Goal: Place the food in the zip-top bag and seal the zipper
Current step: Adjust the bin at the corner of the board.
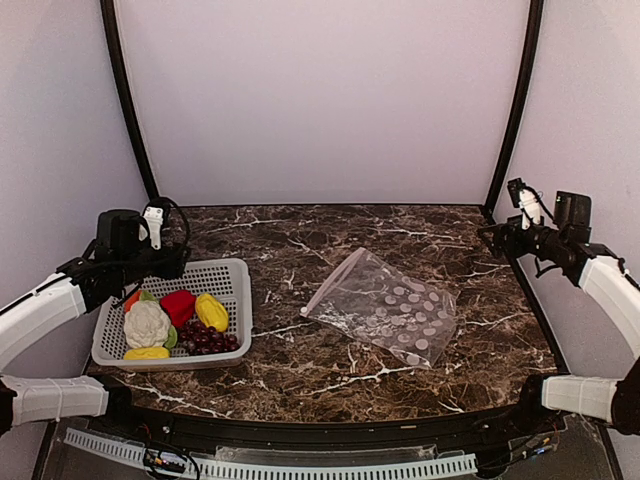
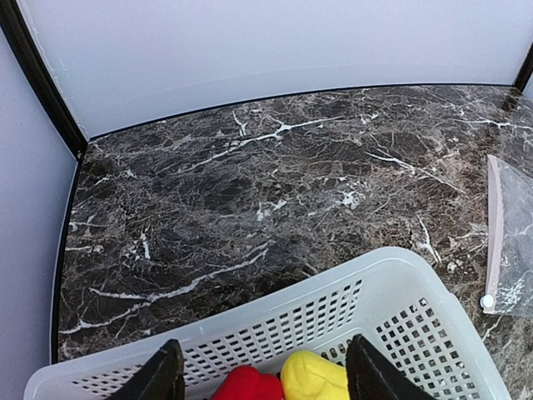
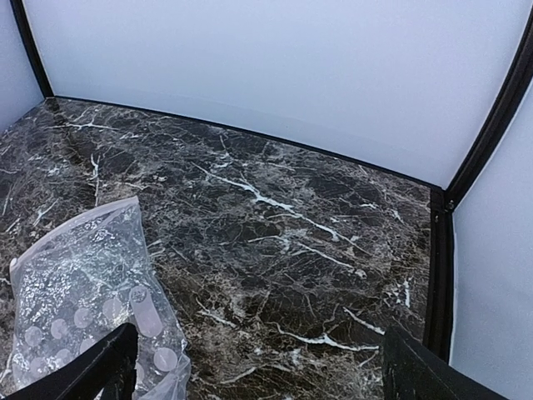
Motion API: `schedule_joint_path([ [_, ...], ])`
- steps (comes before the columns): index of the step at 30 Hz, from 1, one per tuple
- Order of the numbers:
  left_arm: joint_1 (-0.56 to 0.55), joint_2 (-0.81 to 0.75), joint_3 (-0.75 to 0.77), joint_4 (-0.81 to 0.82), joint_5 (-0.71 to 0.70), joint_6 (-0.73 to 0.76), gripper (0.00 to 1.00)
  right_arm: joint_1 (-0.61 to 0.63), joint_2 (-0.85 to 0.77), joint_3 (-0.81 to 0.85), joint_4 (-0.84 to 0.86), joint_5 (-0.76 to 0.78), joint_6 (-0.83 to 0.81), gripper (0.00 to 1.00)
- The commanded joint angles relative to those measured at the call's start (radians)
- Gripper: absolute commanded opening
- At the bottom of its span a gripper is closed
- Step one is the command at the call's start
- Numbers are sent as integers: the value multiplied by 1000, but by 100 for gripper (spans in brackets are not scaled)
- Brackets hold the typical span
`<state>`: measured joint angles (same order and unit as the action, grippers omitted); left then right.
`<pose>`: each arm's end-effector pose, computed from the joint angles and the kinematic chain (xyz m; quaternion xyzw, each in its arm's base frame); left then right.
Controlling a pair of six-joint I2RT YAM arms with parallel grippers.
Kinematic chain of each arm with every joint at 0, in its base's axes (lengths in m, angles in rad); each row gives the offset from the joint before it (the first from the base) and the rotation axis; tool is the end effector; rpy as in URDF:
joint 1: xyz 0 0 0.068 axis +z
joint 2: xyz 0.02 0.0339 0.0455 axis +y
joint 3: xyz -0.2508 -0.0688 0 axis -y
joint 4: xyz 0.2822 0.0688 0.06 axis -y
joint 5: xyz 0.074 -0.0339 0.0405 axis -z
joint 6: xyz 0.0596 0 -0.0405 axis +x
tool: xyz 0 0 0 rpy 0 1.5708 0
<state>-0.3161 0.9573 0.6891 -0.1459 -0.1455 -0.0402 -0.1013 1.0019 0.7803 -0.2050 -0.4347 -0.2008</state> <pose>0.2739 -0.0805 0.2481 0.0755 0.8327 -0.0367 0.5474 0.2910 -0.0044 0.2683 -0.1574 0.8142 0.0997 0.5499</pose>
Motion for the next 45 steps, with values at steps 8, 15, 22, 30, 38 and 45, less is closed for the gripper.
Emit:
schedule_joint_path([
  [8,-125,-1,2,-11,30,-15,55,-13,-53,-63,12,-232,-151,99],
  [15,-324,100,142,-151,-29,-156,49,-14,-51,-59,-4,-304,-153,98],
  [22,-516,342,379,-437,-220,-379,53,-15,-94,-63,-11,-319,-169,98],
  [30,-529,474,507,-609,-277,-569,54,-18,-88,-71,-10,-327,-184,98],
  [38,-529,589,555,-624,-248,-583,53,-18,-61,-66,-13,-333,-181,97],
  [45,-529,688,613,-660,-267,-573,50,-18,-67,-70,-14,-325,-188,97],
])
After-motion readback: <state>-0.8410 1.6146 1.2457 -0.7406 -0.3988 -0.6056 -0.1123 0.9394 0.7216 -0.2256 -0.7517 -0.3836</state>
